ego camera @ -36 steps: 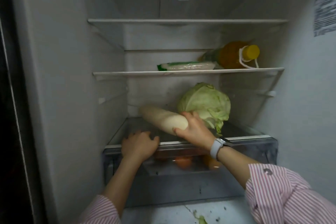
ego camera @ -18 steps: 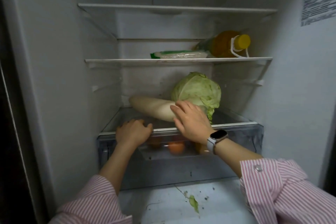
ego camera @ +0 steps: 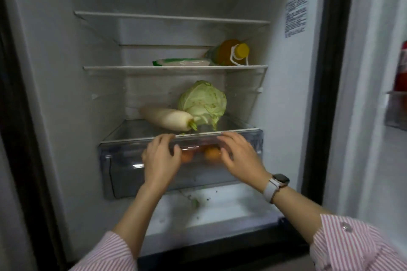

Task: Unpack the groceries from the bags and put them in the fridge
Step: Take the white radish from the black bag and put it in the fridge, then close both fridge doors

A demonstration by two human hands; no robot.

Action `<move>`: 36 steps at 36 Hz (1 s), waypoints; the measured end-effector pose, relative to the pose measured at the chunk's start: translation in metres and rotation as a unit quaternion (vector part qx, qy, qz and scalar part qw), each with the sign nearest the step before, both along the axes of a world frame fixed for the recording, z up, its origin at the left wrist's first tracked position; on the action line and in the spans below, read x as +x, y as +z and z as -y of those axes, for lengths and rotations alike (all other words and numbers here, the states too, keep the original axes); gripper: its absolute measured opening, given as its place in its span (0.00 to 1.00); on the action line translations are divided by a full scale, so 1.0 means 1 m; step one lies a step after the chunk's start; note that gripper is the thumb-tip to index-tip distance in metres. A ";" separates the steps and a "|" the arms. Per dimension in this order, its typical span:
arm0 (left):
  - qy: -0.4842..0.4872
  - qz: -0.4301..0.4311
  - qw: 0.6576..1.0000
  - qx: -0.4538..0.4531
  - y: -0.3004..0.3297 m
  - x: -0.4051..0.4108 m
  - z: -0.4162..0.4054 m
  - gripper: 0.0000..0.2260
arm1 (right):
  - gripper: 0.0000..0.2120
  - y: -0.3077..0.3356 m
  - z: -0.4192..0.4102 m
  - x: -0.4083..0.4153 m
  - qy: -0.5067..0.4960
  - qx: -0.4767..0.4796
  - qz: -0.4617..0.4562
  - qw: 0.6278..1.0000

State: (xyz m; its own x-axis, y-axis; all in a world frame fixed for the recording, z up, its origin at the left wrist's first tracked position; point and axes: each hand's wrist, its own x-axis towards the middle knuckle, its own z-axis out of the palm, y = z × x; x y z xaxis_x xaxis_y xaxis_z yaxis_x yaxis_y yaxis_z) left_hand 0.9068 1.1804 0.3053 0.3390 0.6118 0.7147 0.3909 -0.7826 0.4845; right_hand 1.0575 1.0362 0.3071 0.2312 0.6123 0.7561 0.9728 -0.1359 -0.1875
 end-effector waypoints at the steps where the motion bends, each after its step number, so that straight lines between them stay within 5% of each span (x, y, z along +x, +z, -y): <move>1: -0.025 0.009 1.000 -0.001 -0.008 0.000 0.019 0.18 | 0.22 -0.006 0.022 -0.002 0.000 0.014 -0.005 1.000; 5: -0.111 0.016 0.994 -0.009 -0.042 0.011 0.098 0.22 | 0.17 -0.032 0.116 -0.010 -0.017 0.028 -0.023 0.999; 9: -0.192 0.012 0.981 -0.009 -0.060 0.031 0.186 0.14 | 0.17 -0.047 0.212 -0.017 -0.044 0.041 -0.020 0.998; 15: -0.304 -0.041 0.948 0.079 -0.071 0.069 0.303 0.16 | 0.13 -0.059 0.342 -0.007 -0.162 0.072 0.040 0.983; 18: -0.330 -0.053 0.933 0.131 -0.071 0.085 0.346 0.17 | 0.18 -0.058 0.388 0.005 -0.244 0.097 -0.005 0.965; 21: -0.336 -0.062 0.922 0.180 -0.061 0.097 0.375 0.19 | 0.28 -0.046 0.410 0.023 -0.296 0.118 -0.115 0.941; 26: -0.316 -0.039 0.922 0.221 -0.029 0.104 0.393 0.22 | 0.37 -0.029 0.398 0.050 -0.242 0.071 -0.274 0.928; 36: -0.247 0.024 0.937 0.247 -0.015 0.073 0.382 0.27 | 0.35 -0.051 0.394 0.030 -0.224 0.168 -0.224 0.934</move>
